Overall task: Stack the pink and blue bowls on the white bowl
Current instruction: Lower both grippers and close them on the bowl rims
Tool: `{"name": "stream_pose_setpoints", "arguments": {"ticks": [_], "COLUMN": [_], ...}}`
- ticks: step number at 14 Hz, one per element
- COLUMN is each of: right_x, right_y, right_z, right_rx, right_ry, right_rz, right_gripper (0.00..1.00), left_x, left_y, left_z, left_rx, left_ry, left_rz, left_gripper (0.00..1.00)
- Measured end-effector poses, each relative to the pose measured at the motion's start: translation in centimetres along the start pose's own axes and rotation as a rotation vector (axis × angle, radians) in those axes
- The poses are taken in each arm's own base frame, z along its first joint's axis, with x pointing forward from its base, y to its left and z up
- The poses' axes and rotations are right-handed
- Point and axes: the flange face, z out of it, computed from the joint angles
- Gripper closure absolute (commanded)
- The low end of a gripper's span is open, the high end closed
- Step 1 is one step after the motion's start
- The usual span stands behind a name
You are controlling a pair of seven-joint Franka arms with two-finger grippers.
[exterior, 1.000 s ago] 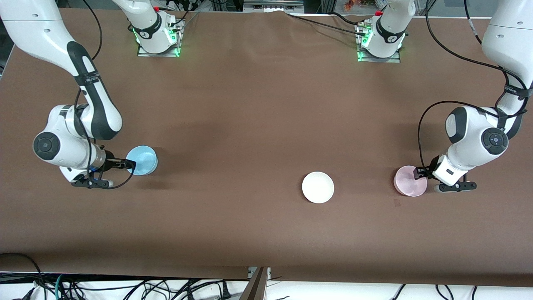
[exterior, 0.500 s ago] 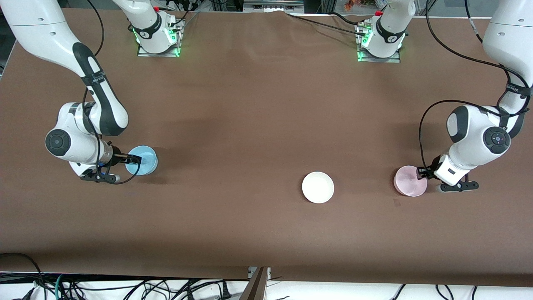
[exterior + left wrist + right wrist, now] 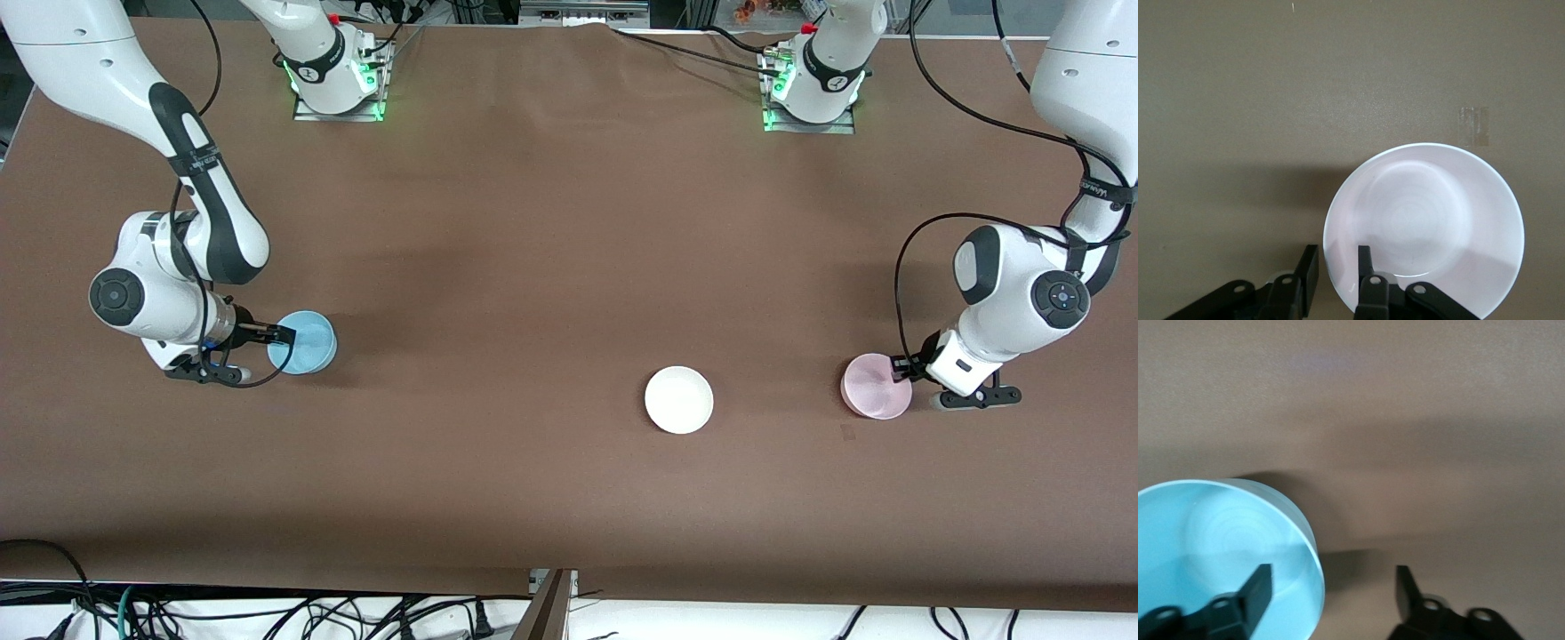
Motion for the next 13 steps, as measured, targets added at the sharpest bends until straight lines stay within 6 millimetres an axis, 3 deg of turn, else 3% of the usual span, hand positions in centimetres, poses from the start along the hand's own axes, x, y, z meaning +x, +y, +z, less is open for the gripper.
{"name": "stream_pose_setpoints", "arguments": {"ticks": [2, 5, 6, 13], "right_x": [0.0, -0.1, -0.2, -0.1], "right_y": [0.1, 0.1, 0.1, -0.5], "right_z": [0.1, 0.2, 0.2, -1.2], "right_rx": [0.001, 0.009, 0.009, 0.021], "right_ry": [-0.001, -0.005, -0.006, 0.012], "right_rz": [0.003, 0.012, 0.012, 0.013], "right_gripper": [0.69, 0.94, 1.00, 1.00], "left_x": [0.0, -0.1, -0.1, 0.2], "left_y": [0.0, 0.0, 0.0, 0.6], "left_z": [0.0, 0.1, 0.1, -0.5], "left_rx": [0.000, 0.010, 0.015, 0.013], "left_ry": [-0.001, -0.001, 0.000, 0.012], "left_rz": [0.000, 0.013, 0.020, 0.021], "left_gripper": [0.82, 1.00, 1.00, 1.00]}}
